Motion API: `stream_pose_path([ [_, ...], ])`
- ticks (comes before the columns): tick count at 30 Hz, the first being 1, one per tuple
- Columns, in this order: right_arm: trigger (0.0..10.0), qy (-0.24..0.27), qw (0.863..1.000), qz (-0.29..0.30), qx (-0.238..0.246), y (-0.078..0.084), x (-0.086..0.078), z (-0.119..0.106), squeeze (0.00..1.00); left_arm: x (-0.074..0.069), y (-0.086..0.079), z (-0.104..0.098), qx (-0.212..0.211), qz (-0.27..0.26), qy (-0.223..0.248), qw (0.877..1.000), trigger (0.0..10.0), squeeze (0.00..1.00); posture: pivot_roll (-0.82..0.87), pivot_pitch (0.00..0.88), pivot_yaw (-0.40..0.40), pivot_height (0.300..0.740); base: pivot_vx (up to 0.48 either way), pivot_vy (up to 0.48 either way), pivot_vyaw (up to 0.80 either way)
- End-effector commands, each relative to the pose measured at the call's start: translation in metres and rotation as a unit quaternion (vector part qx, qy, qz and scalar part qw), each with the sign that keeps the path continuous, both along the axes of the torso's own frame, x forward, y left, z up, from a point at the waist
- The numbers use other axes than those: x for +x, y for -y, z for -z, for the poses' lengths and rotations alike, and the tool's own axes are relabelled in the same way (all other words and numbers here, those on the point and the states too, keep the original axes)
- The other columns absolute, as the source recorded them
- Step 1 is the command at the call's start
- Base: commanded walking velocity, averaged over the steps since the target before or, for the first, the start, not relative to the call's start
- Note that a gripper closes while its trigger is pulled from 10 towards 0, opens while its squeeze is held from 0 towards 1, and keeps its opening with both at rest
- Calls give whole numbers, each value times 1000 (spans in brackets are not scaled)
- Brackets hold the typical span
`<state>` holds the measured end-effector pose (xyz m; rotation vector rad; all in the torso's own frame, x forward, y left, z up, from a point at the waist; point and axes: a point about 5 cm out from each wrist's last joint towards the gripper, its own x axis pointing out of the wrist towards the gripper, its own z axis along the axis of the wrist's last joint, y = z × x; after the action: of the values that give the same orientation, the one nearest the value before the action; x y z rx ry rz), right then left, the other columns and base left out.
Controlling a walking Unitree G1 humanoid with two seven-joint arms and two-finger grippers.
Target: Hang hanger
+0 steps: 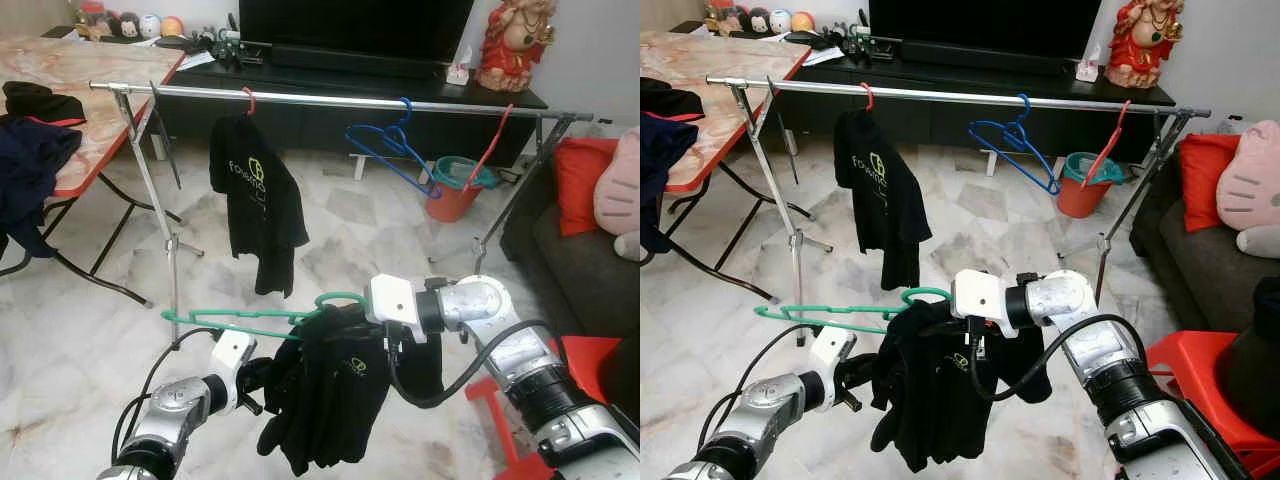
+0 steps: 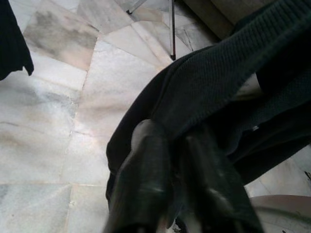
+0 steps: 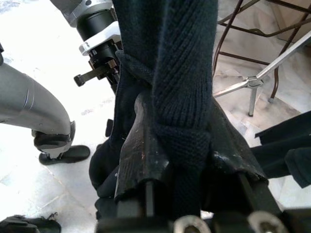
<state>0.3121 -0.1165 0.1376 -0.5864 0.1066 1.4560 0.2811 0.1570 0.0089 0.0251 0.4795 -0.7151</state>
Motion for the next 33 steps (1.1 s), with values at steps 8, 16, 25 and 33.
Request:
stream_pose_path([
  [8,0,17,1000,3,6,4,4,-10,0,1,5,4,-13,-18,-14,1000,10000,0,-101,0,-125,740,0,0,0],
  [16,0,16,1000,-4,6,1,3,-11,0,2,7,5,-11,-25,-16,1000,10000,0,-103,0,-130,740,0,0,0],
  [25,0,13,1000,-8,2,2,2,-10,0,5,15,4,-19,-22,-12,1000,0,0,-105,0,-137,740,0,0,0],
  [33,0,13,1000,-10,1,2,2,-10,0,6,15,4,-18,-27,-7,999,0,0,-107,0,-139,740,0,0,0],
])
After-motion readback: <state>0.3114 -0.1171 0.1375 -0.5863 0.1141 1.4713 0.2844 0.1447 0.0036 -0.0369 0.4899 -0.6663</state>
